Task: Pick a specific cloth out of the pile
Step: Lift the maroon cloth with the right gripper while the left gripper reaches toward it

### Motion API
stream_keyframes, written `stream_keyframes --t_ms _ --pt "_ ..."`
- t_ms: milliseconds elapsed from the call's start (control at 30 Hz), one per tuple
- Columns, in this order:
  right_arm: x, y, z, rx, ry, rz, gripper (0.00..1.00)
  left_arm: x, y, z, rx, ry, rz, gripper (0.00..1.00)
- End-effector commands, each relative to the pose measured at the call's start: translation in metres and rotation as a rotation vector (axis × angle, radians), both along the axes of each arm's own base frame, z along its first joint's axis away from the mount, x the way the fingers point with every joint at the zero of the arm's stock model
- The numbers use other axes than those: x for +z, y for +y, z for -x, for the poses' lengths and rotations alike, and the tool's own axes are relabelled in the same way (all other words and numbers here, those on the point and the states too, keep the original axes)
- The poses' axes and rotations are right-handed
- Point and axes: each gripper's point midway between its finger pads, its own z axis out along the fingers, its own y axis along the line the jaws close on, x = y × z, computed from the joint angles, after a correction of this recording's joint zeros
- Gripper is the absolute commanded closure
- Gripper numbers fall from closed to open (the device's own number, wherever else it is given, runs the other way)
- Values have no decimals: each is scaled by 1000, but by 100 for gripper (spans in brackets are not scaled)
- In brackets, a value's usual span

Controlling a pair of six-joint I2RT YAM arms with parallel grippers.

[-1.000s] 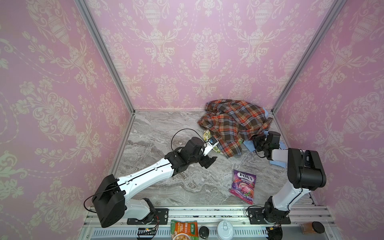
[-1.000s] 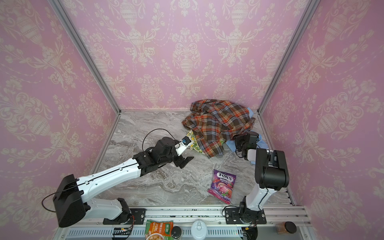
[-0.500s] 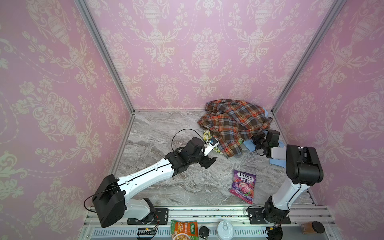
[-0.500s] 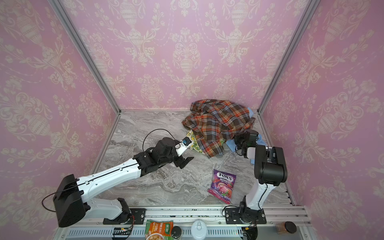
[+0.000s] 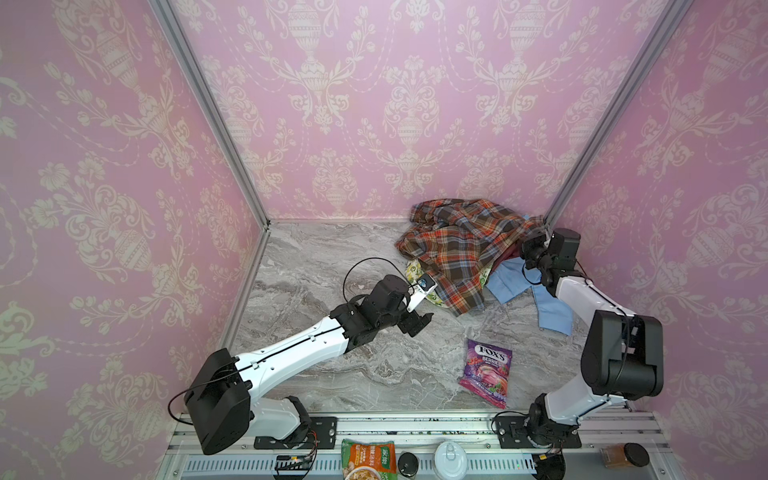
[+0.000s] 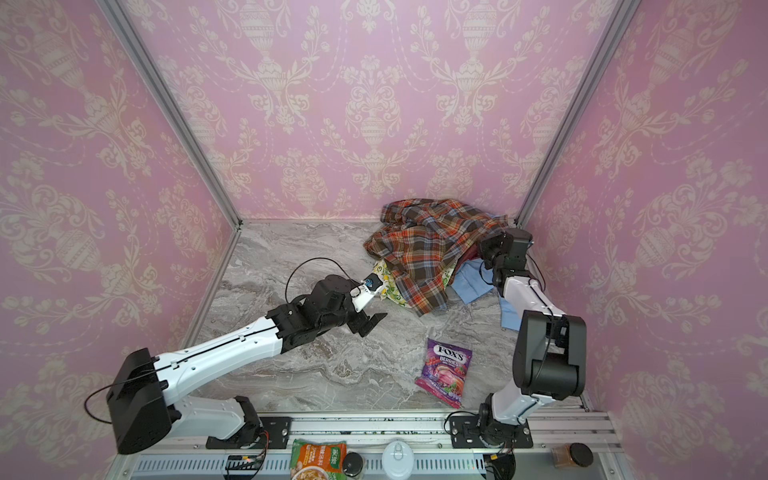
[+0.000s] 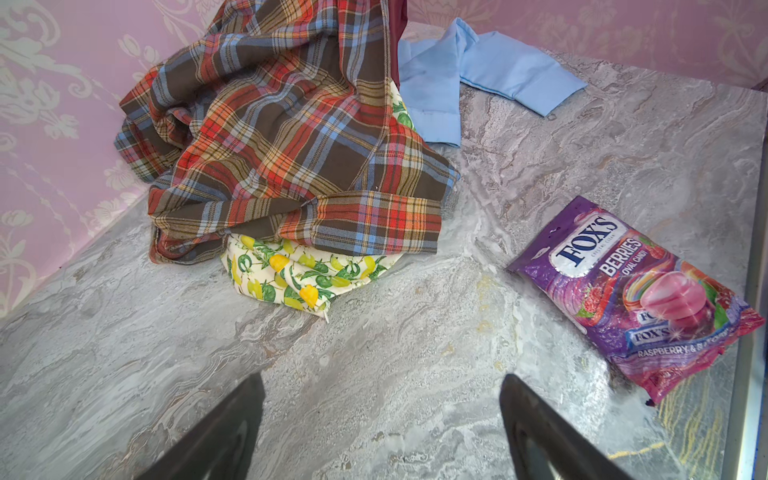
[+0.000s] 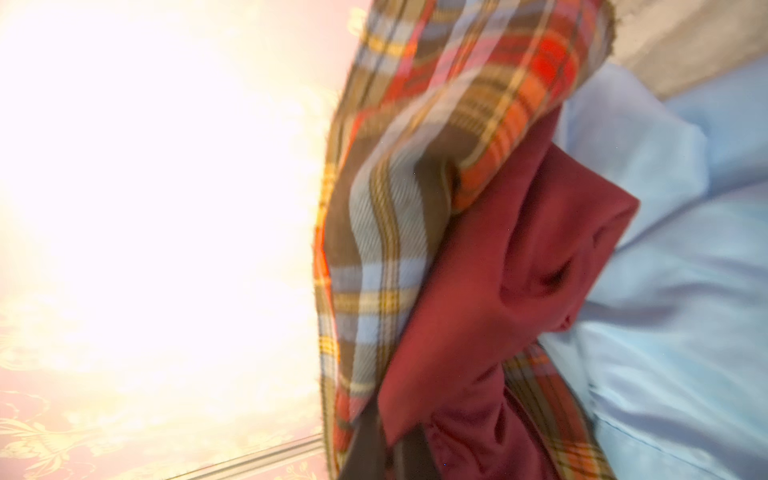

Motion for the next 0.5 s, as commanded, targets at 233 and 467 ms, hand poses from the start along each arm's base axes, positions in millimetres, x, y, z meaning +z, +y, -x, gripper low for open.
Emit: stream_keyframes --t_ms 233,467 --pt "147 8 -35 49 -212 133 100 -5 3 -8 44 -8 -14 7" --pt "231 25 -40 87 -346 216 100 -7 8 -16 81 25 23 6"
